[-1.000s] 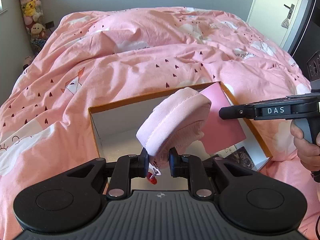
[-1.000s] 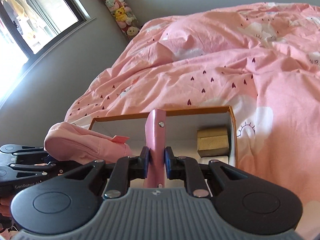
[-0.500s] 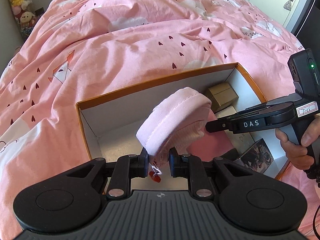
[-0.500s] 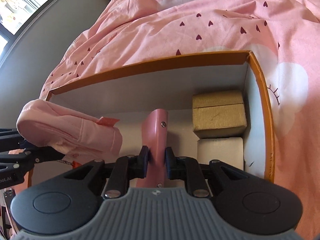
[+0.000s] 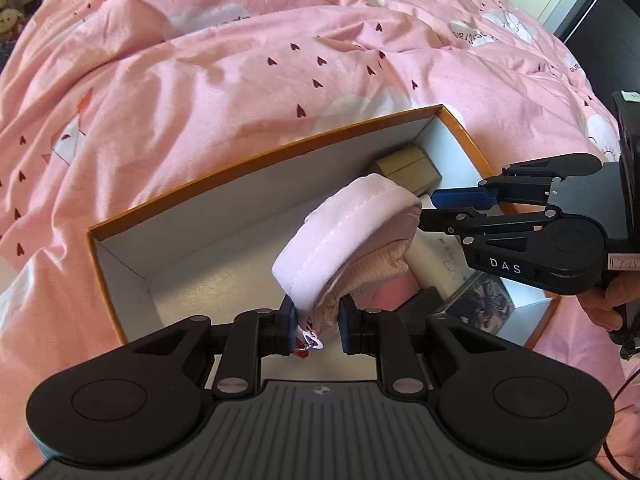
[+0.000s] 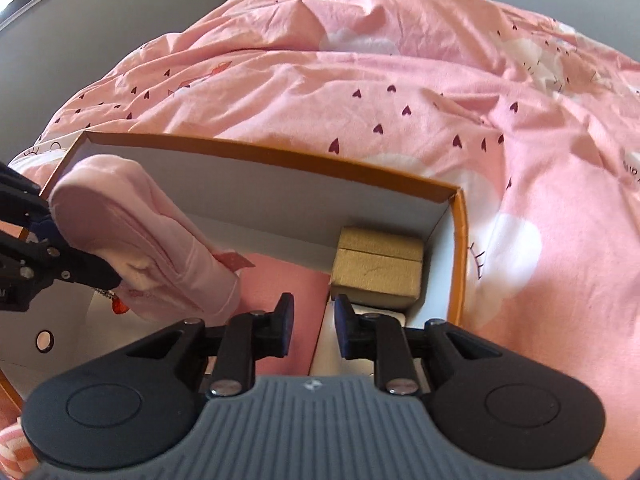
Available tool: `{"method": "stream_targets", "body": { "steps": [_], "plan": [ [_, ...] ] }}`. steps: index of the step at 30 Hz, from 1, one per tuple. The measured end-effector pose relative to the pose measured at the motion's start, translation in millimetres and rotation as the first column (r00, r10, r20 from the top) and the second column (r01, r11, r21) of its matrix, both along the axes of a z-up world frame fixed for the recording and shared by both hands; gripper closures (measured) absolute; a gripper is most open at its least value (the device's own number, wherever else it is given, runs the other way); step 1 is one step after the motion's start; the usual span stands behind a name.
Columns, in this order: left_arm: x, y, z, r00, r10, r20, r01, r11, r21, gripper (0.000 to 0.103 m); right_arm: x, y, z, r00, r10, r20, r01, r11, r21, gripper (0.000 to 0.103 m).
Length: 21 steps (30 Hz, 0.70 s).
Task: Organize objects
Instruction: 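Lower the pink pouch into the shoebox with the left gripper while the right places the card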
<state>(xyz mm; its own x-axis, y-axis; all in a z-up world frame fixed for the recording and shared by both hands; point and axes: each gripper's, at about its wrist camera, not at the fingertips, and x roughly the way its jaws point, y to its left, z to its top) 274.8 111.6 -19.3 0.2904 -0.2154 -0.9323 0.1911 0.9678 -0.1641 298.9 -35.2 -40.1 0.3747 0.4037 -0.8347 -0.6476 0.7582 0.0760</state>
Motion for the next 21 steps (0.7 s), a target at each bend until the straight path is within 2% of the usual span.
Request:
{"method": "stream_targets", "body": {
  "steps": [2, 5, 10, 16, 18, 20, 21],
  "plan": [
    [10.3, -3.2, -2.0, 0.998, -0.02, -0.056, 0.018, 0.999, -0.032, 0.081, -3.4, -5.6, 8.2, 1.0, 0.006, 0.025, -0.006, 1.0, -0.007, 0.079],
    [23.7, -13.1, -8.0, 0.991, -0.062, -0.116, 0.058, 0.998, -0.035, 0.08, -9.2, -12.8, 16.5, 0.999, 0.022, 0.041, -0.021, 1.0, -0.01, 0.079],
    [46.5, -26.3, -34.5, 0.968, -0.086, -0.237, 0.069, 0.994, -0.082, 0.078, -15.7, -17.0, 16.5, 0.998, 0.035, 0.045, -0.034, 0.999, -0.022, 0.079],
    [60.9, -22.6, -47.3, 0.97, -0.026, -0.242, 0.002, 0.995, -0.096, 0.068, -14.2, -19.4, 7.3, 0.999, 0.025, 0.036, -0.024, 0.999, -0.022, 0.079],
    [58.6, -20.8, -51.0, 0.973, -0.008, -0.233, -0.008, 0.998, -0.067, 0.067, -13.4, -19.2, 4.3, 0.999, 0.031, 0.034, -0.03, 0.999, -0.017, 0.079],
    [53.5, -17.5, -49.5, 0.982, 0.013, -0.191, -0.024, 0.998, -0.059, 0.055, -12.9, -18.3, 1.1, 0.999, 0.038, 0.033, -0.037, 0.999, -0.011, 0.079],
    [51.6, -14.9, -49.0, 0.984, 0.02, -0.178, -0.034, 0.997, -0.075, 0.053, -12.7, -17.7, -0.5, 0.999, 0.041, 0.03, -0.04, 0.999, -0.01, 0.079]
  ]
}}
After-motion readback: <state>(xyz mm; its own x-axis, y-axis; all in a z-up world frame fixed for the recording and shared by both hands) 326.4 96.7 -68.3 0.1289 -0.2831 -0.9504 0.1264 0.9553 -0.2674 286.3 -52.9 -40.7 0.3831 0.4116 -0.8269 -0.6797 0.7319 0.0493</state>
